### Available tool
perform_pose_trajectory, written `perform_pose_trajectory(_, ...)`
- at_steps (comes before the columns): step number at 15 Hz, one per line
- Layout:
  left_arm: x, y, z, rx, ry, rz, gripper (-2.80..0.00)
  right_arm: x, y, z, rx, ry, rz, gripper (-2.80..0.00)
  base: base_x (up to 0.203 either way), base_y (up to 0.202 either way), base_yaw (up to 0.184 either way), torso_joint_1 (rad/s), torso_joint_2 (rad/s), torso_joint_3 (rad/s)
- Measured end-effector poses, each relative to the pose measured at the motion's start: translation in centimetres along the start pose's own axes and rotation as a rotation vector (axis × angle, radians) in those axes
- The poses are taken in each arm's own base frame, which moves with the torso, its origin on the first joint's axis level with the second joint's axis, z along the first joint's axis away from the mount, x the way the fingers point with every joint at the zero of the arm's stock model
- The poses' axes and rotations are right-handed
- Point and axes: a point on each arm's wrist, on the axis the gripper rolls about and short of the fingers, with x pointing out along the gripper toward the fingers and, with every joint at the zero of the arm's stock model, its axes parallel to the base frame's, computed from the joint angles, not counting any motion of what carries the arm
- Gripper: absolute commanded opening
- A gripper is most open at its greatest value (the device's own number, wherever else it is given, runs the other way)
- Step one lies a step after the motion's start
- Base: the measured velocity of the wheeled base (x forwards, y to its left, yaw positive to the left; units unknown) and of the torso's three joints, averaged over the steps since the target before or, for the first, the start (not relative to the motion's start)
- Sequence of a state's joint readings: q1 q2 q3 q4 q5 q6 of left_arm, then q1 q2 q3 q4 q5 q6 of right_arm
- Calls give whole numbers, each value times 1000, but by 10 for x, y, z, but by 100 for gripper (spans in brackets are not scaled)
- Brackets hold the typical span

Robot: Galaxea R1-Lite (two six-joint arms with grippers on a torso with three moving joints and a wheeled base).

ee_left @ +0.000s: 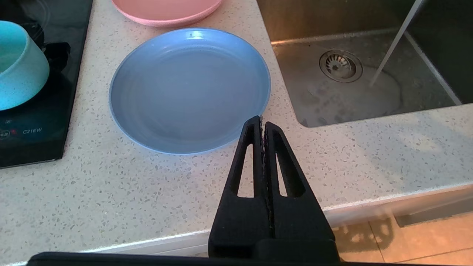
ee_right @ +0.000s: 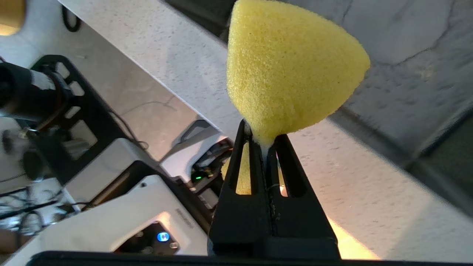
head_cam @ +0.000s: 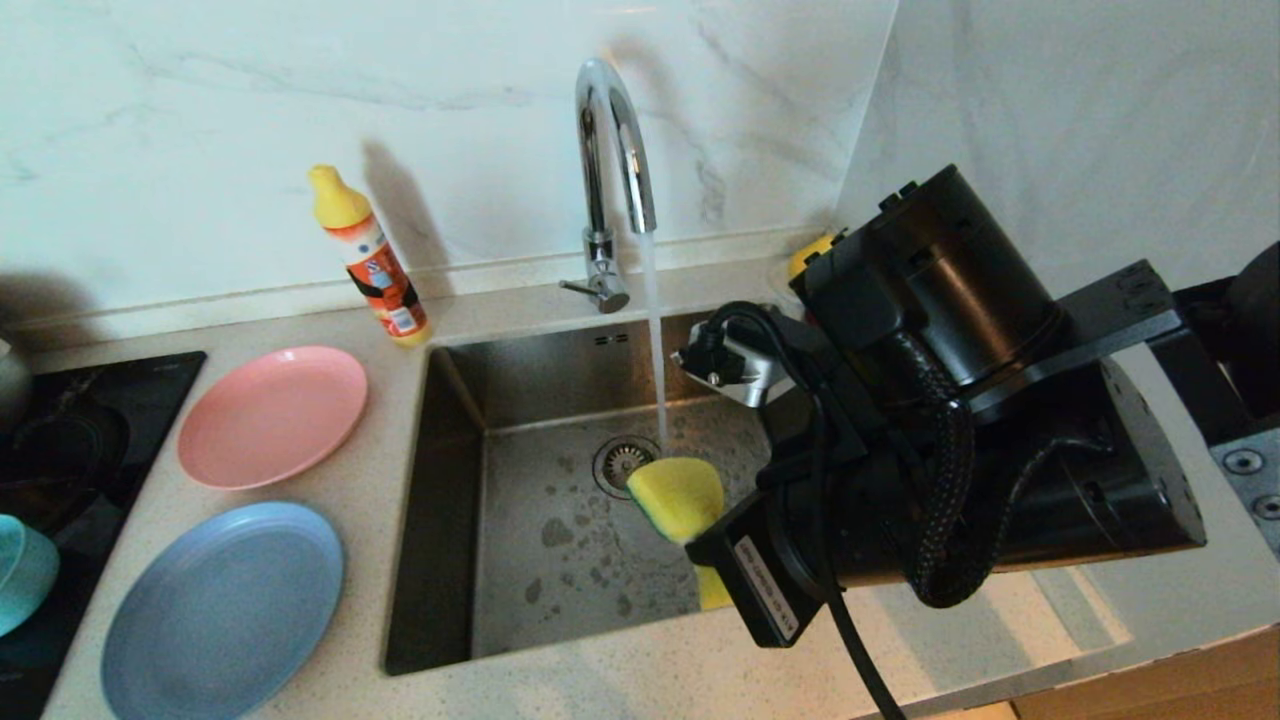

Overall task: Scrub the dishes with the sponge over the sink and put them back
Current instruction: Pick up a bowl and the sponge

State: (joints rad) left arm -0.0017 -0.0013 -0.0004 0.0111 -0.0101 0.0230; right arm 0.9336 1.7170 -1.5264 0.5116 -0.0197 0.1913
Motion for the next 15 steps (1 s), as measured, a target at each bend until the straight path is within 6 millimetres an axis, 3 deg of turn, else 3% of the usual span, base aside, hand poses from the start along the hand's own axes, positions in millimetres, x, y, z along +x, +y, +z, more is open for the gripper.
perform_pose_trajectory(6, -1, 0, 3, -3, 2, 18, -280, -2, -2, -10, 53, 62, -9, -280, 0, 0, 0, 0, 0, 0)
perform_pose_trajectory(8, -9, 2, 29, -5, -47, 45, -280, -4, -3, -15, 57, 76, -14, -280, 0, 0, 0, 0, 0, 0)
perform_pose_trajectory(11, -18, 4, 85, -9, -85, 102, -280, -11, -8, -17, 68, 63, -23, -280, 0, 0, 0, 0, 0, 0)
perform_pose_trajectory(13, -11, 7, 122, -9, -67, 176, -280, -18, -11, -15, 77, 45, -29, -280, 0, 0, 0, 0, 0, 0)
perform_pose_trajectory(15, 8, 10, 156, -8, -23, 266, -280, -21, -16, -15, 91, 37, -40, -280, 0, 0, 0, 0, 0, 0)
